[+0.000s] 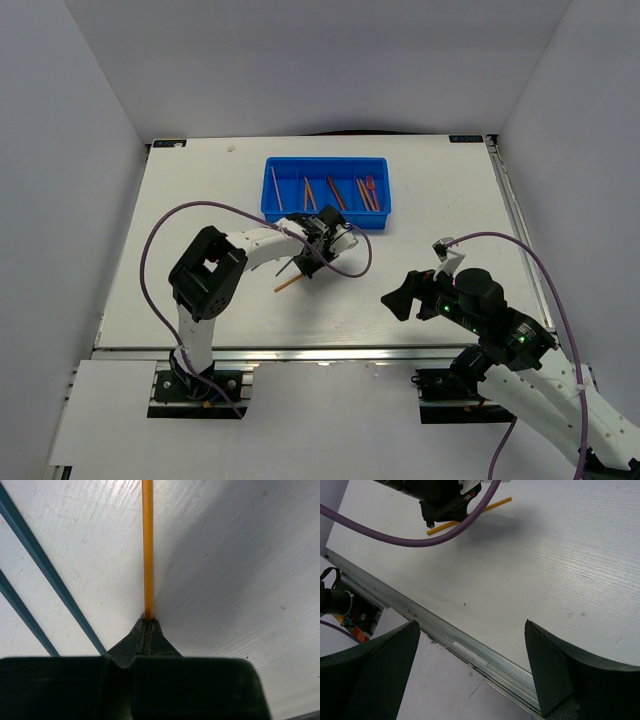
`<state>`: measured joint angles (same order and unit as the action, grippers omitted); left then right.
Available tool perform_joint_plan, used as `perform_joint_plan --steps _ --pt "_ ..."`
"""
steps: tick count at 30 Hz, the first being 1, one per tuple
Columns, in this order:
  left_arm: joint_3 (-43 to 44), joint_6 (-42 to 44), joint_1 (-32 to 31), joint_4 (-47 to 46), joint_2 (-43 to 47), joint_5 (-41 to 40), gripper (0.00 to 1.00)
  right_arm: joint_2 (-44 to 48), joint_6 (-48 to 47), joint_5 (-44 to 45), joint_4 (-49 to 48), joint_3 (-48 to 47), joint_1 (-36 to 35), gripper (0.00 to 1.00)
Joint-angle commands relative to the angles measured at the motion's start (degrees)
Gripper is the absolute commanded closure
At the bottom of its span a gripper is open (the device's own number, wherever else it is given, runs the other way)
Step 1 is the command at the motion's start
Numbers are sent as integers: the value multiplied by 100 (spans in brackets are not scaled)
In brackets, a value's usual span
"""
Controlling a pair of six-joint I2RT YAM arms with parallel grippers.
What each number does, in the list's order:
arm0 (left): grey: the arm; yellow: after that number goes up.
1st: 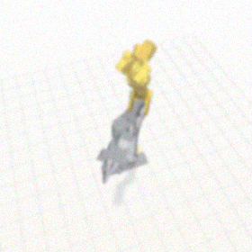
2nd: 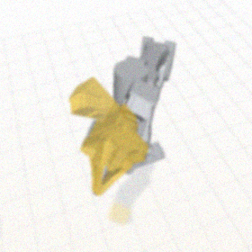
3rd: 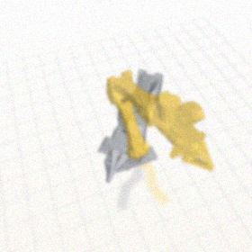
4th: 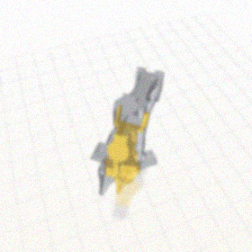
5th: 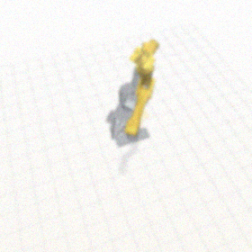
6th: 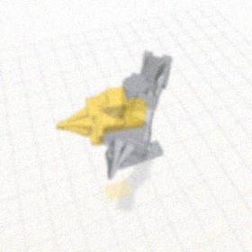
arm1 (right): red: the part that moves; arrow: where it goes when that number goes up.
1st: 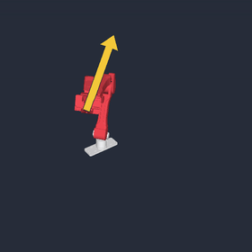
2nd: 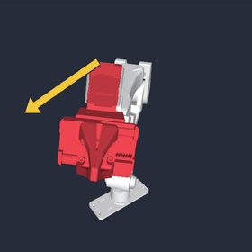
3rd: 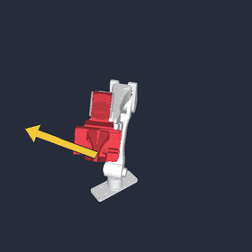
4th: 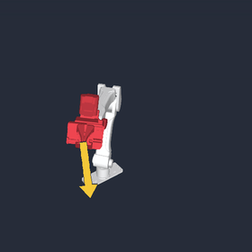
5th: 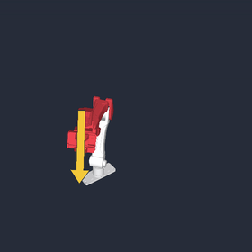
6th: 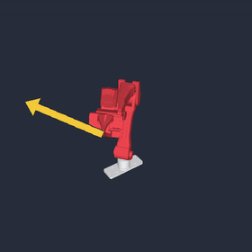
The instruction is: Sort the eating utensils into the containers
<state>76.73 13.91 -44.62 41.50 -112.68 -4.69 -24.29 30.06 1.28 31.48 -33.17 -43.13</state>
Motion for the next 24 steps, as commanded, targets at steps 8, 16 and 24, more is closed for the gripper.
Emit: perform_joint_plan --steps 8,16,24 --pt "-79 -573 -240 131 492 21 100 39 26 13 -143 -146 7 11" --pt "-61 -925 -240 -202 1616 -357 100 -5 0 83 -125 -216 -2 11" --pt "288 -1715 268 -1002 2163 -1464 100 -23 -53 189 -64 -339 7 11"
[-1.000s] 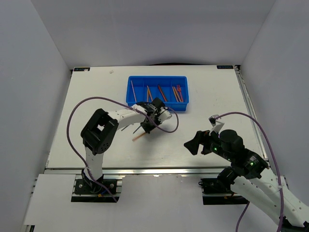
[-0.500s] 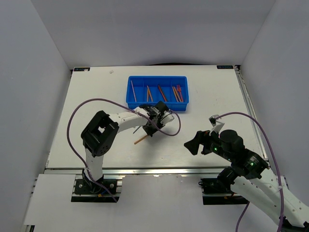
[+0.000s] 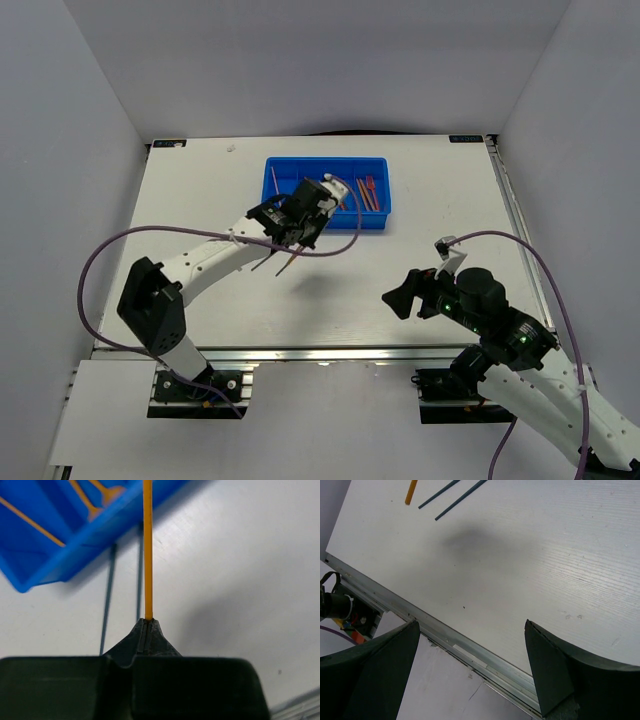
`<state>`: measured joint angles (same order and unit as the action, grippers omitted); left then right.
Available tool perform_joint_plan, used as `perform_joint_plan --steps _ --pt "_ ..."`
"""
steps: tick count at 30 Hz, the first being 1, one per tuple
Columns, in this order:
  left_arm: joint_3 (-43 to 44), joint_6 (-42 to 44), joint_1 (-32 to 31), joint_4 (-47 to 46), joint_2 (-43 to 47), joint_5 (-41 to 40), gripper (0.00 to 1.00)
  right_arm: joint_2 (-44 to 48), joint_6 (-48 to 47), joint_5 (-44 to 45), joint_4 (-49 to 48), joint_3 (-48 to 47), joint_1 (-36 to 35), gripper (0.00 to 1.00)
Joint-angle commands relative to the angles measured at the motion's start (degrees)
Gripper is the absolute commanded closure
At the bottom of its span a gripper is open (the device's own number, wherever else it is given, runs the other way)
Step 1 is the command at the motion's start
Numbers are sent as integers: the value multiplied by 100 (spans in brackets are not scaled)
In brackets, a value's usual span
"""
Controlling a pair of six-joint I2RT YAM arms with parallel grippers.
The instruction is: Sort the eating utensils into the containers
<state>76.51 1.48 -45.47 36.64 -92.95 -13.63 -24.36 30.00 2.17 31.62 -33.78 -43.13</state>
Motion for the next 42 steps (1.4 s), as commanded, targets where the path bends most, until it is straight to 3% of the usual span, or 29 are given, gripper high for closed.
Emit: perform_joint_plan --steps 1,7,11,15,25,28,29,30,33,38,39,41,42 --pt "468 -725 494 -666 154 -562 100 -16 -47 108 -85 -287 -2 11" --pt "1831 -1965 1479 -1123 -653 -974 100 -95 -47 117 -129 -261 7 11" --pt "2271 -2134 1857 -1580 -1233 -1178 100 -148 -12 82 -173 -217 -2 11" --pt "2149 -2134 2068 -2317 -1682 -1344 100 -148 6 55 -156 -208 7 11" --pt "1165 -2810 2315 -3207 -1815 -606 100 -262 -99 152 -68 -252 7 11" --pt "1016 -2881 2315 -3251 -1588 -492 81 -271 -91 125 -112 -217 7 11" --pt "911 -2898 2315 -3269 -1508 -474 68 -280 -82 125 -129 -208 7 11" --pt "857 -2916 2315 -3278 -1403 -448 62 -289 -91 125 -138 -208 -2 11" --pt "595 -2942 2315 -3322 -911 -360 45 -333 -91 125 -156 -199 -2 11" --pt "242 -2786 2315 -3181 -42 -308 34 -359 -82 99 -217 -190 7 11" --pt "198 -2689 2298 -3120 74 -220 14 -359 -82 90 -235 -190 7 11" --pt "224 -2417 2297 -2787 302 -9 2 -368 -64 73 -235 -182 7 11" --pt "389 -2293 2297 -2550 312 201 2 -376 -64 73 -244 -182 7 11"
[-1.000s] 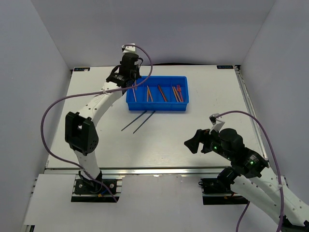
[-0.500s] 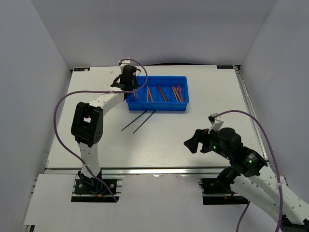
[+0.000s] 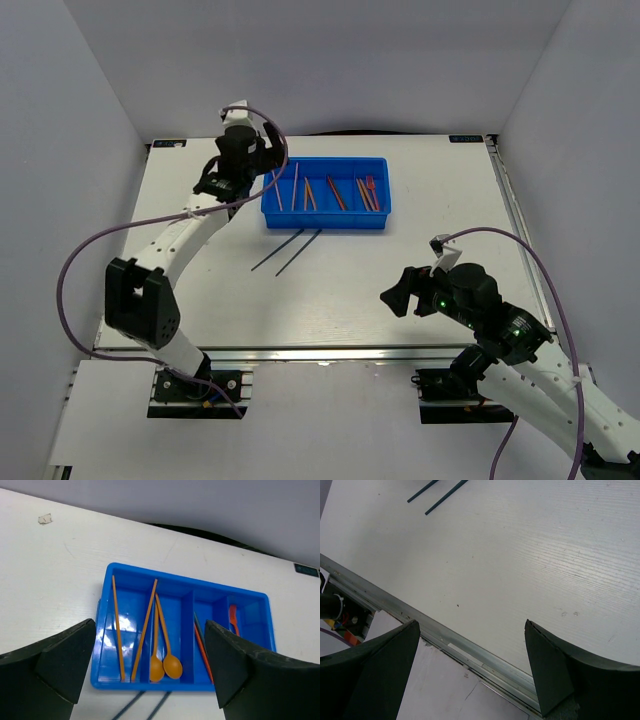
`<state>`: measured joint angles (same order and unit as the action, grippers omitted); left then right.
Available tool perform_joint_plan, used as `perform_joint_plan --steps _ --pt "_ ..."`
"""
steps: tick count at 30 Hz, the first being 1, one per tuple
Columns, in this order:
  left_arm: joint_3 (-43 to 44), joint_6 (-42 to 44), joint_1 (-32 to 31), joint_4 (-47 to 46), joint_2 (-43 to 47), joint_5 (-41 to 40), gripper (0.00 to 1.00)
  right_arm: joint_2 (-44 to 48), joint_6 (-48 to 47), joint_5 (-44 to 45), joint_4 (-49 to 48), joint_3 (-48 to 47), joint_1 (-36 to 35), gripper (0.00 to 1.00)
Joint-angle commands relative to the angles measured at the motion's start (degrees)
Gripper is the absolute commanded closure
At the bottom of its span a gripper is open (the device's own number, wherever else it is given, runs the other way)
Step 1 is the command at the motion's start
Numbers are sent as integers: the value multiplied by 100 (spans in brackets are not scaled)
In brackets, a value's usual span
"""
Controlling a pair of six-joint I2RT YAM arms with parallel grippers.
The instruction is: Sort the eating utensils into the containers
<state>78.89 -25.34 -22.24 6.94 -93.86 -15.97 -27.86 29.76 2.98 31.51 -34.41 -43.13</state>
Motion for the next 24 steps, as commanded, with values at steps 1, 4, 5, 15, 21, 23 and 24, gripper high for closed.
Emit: perform_joint_plan --steps 1,4,5,15,21,23,24 --pt "257 503 -35 1031 378 523 2 -18 -32 -17 -241 -109 7 11" --pt "224 1030 -175 1808 360 770 3 34 -23 -26 -285 -74 -2 11" --pt "127 1301 -315 1933 404 849 4 43 -5 -43 -312 -39 -2 11" --pt "-936 1515 -1441 1909 88 858 54 43 56 -158 -452 101 7 11" --pt "-1122 1620 -1467 1329 -430 1157 51 122 65 -184 -373 172 -2 11" --pt "-1131 1664 -1467 1179 -659 1131 49 131 65 -167 -356 181 -2 11" --pt "-1113 1673 -1467 1056 -738 1131 48 131 65 -149 -338 181 -2 11"
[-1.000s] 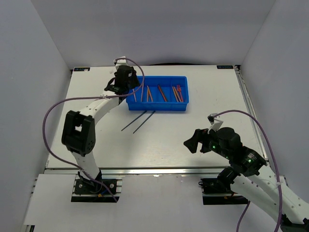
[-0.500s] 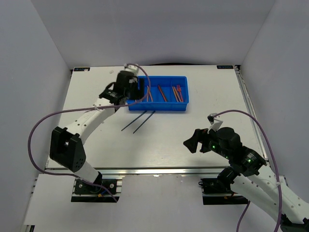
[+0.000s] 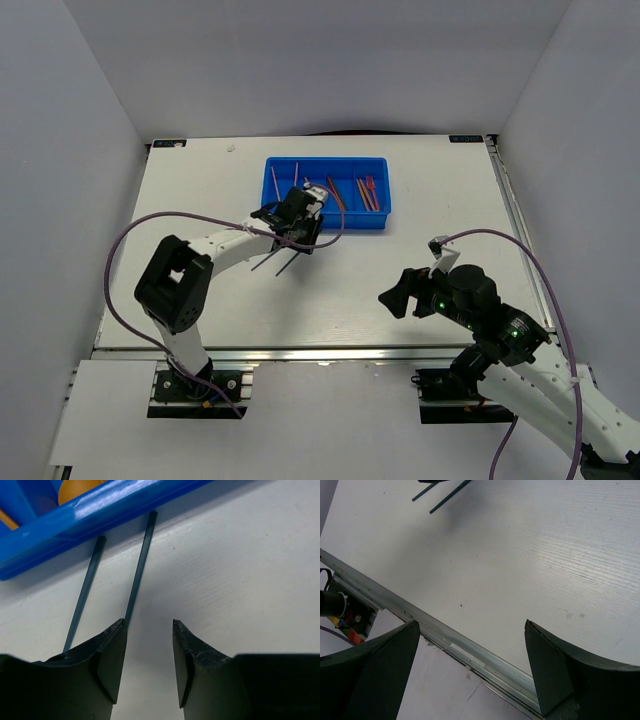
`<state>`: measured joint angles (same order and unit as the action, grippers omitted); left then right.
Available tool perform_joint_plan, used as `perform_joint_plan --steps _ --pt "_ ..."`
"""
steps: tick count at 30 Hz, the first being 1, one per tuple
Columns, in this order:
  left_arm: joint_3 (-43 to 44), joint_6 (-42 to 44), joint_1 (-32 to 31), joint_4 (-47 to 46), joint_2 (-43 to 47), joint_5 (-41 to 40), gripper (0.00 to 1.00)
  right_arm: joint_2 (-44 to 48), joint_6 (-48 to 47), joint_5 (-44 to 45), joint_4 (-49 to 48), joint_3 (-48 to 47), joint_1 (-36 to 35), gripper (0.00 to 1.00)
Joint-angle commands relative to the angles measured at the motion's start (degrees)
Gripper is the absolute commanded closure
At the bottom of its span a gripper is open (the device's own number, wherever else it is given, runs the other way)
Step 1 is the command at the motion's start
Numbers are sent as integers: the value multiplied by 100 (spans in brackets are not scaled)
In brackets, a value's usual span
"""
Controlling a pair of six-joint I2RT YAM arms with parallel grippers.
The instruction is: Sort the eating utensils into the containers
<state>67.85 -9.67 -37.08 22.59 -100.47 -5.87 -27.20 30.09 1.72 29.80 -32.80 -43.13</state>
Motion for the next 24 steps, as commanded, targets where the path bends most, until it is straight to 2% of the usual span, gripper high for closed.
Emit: perform_joint_plan --steps 1,6,24 --pt "17 123 17 -553 -218 112 48 66 24 -13 -168 19 -2 11" --pt "149 159 25 -852 -482 33 44 31 -38 22 -115 -16 7 10" --pt "351 352 96 -1107 -1115 -397 46 -119 -100 39 -185 -52 7 11"
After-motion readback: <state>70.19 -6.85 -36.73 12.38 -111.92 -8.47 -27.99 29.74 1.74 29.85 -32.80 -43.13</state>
